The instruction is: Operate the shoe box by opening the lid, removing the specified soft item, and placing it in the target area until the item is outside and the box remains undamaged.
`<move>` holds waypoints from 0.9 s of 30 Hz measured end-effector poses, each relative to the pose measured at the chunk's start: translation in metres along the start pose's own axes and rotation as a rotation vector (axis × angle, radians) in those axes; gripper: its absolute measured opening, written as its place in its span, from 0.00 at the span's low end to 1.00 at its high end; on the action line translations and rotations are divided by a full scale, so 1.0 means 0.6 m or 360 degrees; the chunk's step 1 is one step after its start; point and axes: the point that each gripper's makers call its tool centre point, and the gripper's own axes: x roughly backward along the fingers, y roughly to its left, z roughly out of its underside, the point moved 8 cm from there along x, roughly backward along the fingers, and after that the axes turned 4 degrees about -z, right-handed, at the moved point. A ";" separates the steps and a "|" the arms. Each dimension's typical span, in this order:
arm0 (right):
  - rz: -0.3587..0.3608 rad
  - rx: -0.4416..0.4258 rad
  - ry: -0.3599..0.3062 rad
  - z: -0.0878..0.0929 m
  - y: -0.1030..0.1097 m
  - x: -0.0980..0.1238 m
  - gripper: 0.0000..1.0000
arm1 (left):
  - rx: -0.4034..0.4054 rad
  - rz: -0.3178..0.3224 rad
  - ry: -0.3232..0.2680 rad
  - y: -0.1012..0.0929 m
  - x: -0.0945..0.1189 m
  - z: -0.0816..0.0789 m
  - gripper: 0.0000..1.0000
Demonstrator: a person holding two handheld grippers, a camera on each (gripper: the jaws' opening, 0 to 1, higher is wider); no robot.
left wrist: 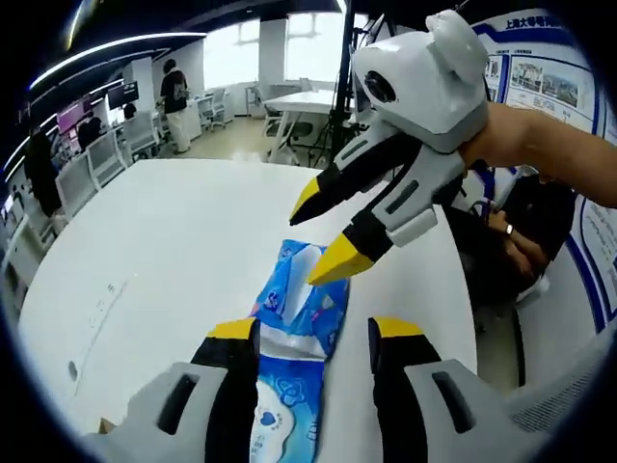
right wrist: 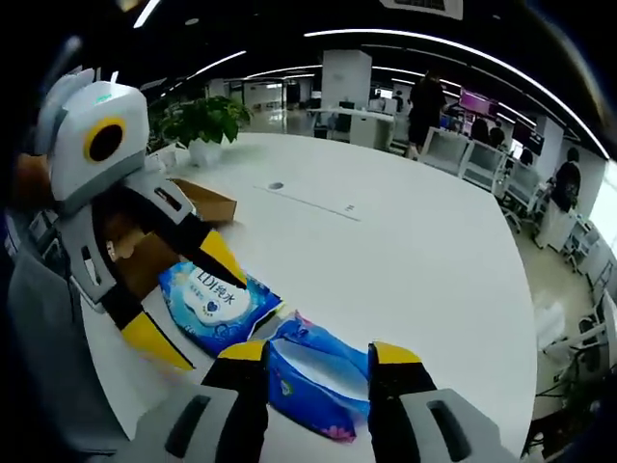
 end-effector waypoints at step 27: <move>-0.0283 0.0255 -0.0036 -0.036 0.095 0.049 0.66 | 0.0165 -0.0235 -0.0335 0.013 0.275 0.086 0.85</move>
